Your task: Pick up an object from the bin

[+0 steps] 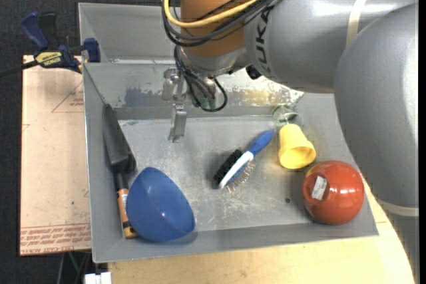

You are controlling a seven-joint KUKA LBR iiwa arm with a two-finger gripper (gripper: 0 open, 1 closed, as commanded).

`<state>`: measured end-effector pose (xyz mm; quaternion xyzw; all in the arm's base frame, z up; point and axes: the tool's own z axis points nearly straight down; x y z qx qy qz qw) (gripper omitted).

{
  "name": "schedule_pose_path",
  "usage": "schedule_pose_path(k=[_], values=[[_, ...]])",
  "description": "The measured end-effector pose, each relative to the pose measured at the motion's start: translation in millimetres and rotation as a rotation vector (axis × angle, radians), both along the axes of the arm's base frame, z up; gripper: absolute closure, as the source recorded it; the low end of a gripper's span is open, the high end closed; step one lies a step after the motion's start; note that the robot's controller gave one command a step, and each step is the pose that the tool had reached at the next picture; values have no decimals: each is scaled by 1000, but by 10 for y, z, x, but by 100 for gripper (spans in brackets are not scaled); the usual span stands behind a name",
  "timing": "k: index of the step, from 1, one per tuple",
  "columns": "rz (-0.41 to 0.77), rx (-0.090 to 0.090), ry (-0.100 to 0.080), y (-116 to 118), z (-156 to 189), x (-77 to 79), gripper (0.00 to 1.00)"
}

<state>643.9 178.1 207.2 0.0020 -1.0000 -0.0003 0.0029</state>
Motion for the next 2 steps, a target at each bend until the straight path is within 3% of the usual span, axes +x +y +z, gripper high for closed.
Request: schedule_pose_path(k=[1,2], values=[[-4,1,-7,-13,57,14,0],[248,2,-7,192,-955,-448,0]])
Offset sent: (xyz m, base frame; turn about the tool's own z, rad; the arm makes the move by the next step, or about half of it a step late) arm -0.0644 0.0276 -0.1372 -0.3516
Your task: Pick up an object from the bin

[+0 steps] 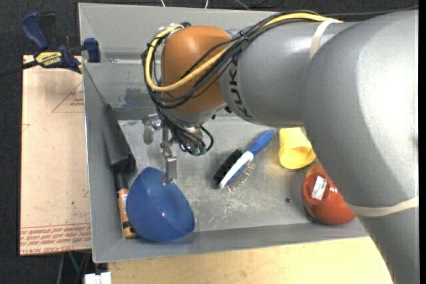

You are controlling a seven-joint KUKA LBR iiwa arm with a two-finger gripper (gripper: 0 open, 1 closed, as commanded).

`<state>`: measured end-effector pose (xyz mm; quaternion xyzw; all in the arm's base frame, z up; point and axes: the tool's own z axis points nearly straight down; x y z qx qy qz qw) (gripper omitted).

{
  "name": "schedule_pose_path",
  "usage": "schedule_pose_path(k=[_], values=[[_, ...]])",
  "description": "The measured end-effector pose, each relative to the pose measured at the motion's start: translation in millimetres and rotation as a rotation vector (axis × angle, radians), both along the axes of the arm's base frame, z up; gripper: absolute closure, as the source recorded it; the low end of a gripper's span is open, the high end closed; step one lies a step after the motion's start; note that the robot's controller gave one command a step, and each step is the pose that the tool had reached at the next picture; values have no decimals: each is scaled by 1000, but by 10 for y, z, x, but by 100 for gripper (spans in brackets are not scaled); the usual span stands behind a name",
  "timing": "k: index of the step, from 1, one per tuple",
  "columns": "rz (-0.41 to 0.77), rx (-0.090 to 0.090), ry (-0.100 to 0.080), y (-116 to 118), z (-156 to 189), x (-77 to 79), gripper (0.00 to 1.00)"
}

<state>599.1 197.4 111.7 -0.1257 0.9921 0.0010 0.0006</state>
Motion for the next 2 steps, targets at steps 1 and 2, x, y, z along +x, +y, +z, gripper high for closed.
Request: schedule_pose_path(k=[1,2], values=[[544,0,-10,141,290,-205,0],[669,0,8,436,-125,-466,0]])
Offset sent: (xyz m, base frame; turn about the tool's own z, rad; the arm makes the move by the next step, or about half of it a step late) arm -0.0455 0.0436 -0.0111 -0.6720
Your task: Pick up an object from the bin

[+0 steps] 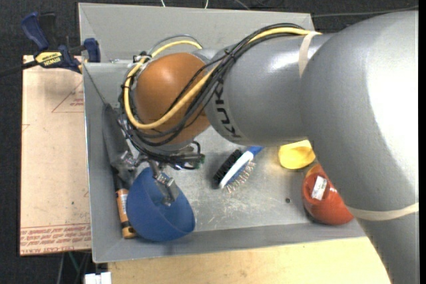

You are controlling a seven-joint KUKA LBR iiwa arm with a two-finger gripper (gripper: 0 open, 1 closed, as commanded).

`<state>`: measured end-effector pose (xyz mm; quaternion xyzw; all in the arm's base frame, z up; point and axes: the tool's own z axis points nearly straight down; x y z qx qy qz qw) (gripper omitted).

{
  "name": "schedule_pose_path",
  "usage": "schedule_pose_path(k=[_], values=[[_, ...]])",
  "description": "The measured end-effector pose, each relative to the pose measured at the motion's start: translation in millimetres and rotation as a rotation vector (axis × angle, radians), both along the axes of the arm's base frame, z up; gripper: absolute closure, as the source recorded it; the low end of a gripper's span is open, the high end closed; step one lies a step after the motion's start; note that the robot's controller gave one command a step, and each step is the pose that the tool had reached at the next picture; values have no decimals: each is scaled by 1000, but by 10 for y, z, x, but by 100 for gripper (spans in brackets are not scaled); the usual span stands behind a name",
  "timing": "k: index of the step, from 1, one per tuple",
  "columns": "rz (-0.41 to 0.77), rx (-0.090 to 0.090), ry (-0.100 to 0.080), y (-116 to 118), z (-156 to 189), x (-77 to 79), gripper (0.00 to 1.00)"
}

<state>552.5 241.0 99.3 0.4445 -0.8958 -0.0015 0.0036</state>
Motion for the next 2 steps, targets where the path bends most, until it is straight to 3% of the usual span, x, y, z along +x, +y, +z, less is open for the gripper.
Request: schedule_pose_path(k=[1,2], values=[[128,8,-25,-460,-276,-445,0],[328,10,-33,-247,-231,-545,100]])
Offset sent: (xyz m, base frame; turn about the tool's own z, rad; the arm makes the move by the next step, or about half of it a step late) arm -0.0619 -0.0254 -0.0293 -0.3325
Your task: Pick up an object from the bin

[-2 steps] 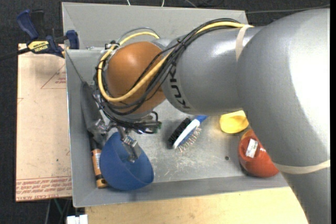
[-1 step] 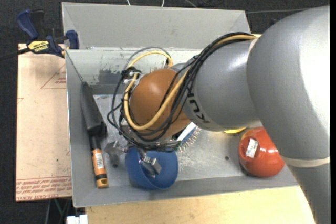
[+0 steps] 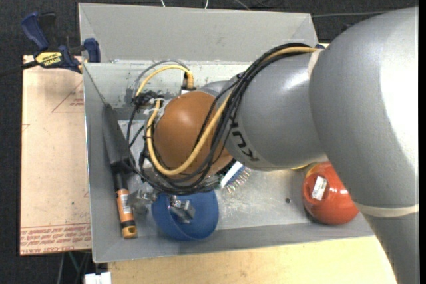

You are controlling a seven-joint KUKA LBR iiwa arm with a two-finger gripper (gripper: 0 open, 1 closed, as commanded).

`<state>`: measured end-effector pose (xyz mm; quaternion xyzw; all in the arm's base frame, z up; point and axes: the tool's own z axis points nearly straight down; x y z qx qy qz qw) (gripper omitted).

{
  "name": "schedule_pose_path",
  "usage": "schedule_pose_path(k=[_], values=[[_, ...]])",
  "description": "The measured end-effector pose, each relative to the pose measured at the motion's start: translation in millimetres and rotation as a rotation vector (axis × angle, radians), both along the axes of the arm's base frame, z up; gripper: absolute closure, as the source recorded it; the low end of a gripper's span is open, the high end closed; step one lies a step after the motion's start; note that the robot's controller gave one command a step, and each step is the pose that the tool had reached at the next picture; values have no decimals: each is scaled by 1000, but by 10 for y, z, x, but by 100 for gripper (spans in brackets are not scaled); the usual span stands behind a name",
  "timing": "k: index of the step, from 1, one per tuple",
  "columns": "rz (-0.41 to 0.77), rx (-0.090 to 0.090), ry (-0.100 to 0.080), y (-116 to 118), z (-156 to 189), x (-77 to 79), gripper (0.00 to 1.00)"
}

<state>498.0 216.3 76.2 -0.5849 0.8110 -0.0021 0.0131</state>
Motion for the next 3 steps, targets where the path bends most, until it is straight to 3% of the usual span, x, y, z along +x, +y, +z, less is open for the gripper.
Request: schedule_pose_path(k=[1,3], values=[[0,0,0,0,0,0,100],[-3,1,6,5,545,-24,100]])
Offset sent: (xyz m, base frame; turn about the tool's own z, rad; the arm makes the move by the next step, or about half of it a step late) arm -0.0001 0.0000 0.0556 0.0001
